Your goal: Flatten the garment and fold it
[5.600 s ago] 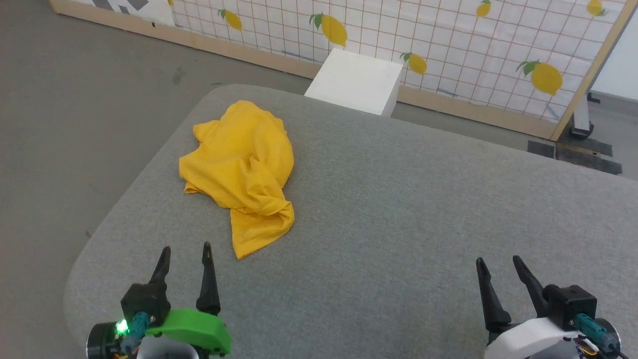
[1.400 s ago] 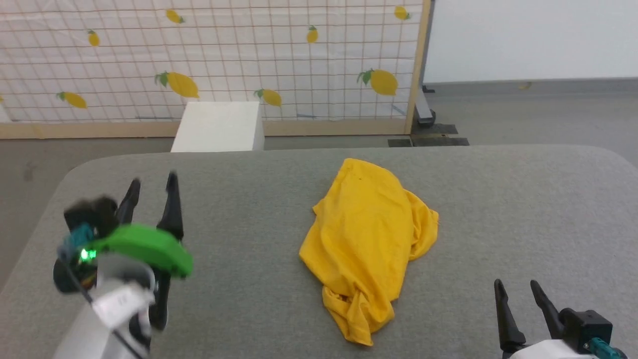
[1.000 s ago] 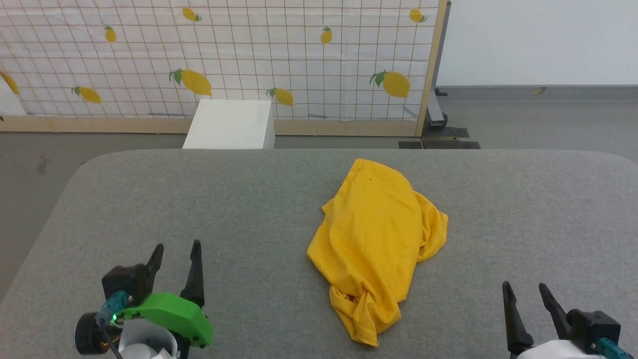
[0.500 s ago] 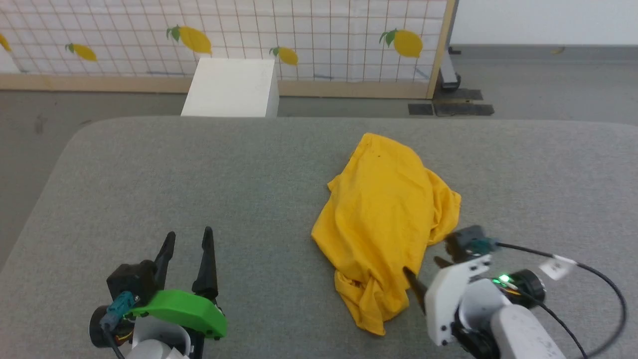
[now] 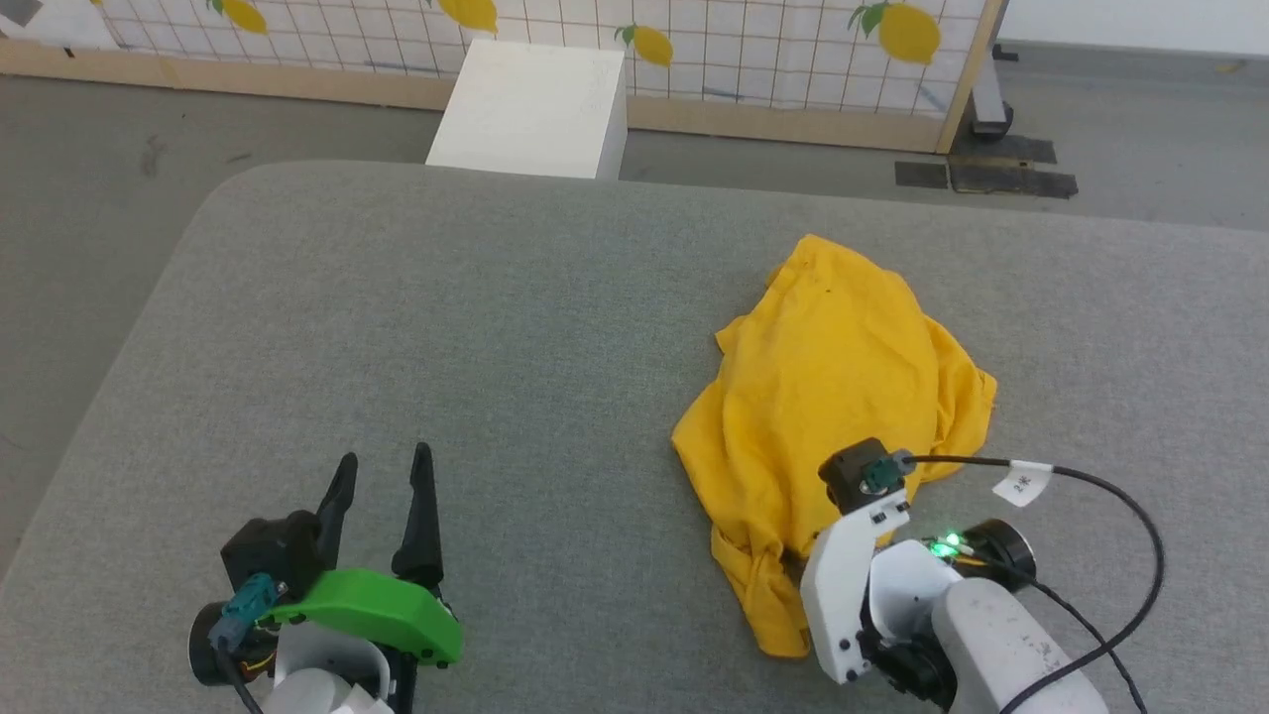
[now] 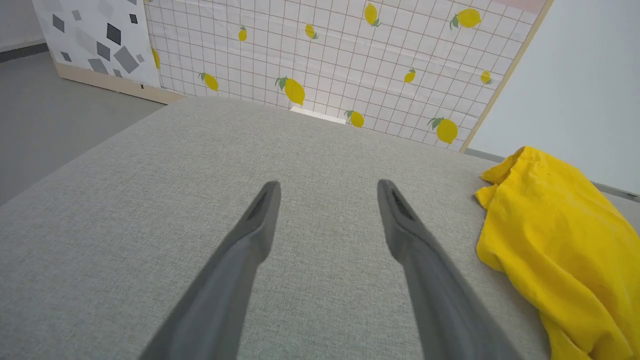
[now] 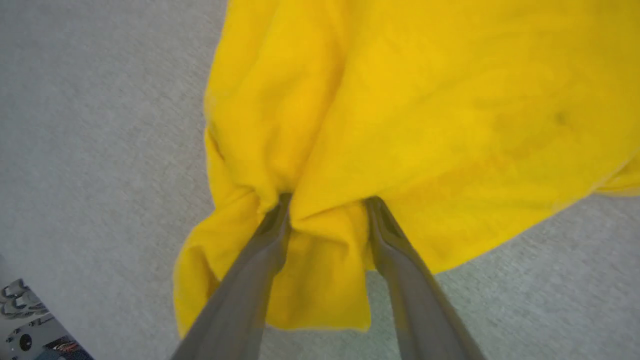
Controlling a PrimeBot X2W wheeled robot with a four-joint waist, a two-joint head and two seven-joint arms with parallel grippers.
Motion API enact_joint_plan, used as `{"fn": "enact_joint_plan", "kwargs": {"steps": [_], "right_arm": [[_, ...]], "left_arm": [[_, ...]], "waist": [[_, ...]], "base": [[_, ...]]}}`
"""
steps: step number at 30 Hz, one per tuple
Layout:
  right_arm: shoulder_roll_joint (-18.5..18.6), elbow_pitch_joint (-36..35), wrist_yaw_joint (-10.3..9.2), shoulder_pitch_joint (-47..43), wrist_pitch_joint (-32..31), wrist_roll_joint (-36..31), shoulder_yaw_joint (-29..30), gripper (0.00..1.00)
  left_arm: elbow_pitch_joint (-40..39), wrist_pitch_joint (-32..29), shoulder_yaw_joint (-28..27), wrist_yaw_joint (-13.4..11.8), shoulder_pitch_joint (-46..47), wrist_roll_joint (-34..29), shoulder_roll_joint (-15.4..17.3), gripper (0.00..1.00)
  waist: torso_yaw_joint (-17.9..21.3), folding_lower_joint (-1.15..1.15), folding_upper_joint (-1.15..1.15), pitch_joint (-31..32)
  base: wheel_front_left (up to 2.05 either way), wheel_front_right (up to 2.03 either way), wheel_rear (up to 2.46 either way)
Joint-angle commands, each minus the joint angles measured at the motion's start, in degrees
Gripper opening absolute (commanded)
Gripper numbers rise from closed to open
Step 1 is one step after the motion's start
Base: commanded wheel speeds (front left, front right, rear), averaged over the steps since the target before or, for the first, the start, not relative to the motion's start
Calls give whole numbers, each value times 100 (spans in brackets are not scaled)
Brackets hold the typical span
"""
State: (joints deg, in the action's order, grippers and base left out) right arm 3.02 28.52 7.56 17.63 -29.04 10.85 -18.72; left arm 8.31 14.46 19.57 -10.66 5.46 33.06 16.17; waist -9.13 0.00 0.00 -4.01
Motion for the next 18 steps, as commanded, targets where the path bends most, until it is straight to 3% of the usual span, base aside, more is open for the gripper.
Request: {"fn": "enact_joint_plan", "kwargs": {"steps": [1,5,10,14,18], "right_arm": [[-14,-81,-8,84,190,126,80,0],[-14,-671,-8,51,733,587,722,0],[-14,-1734,-8,-563,1135,547,2192,0],[-14,-2244,-8,-1445,777,350,3209,0],[-14,-2175,-8,-2357,33,279,3545,0]], "left_arm": [[-3,39,-10,-20,71,-42,-25,100],[15,42,-21,13,80,-14,-55,100],[49,39,0,82,102,16,-63,100],[97,5,57,112,116,32,-82,100],[167,-39,112,155,112,70,-101,100]], "waist": [[60,0,0,-9],[214,0,0,70],[433,0,0,172],[538,0,0,248],[612,0,0,277]], "base": [[0,0,0],[0,0,0],[0,0,0],[0,0,0],[0,0,0]]}}
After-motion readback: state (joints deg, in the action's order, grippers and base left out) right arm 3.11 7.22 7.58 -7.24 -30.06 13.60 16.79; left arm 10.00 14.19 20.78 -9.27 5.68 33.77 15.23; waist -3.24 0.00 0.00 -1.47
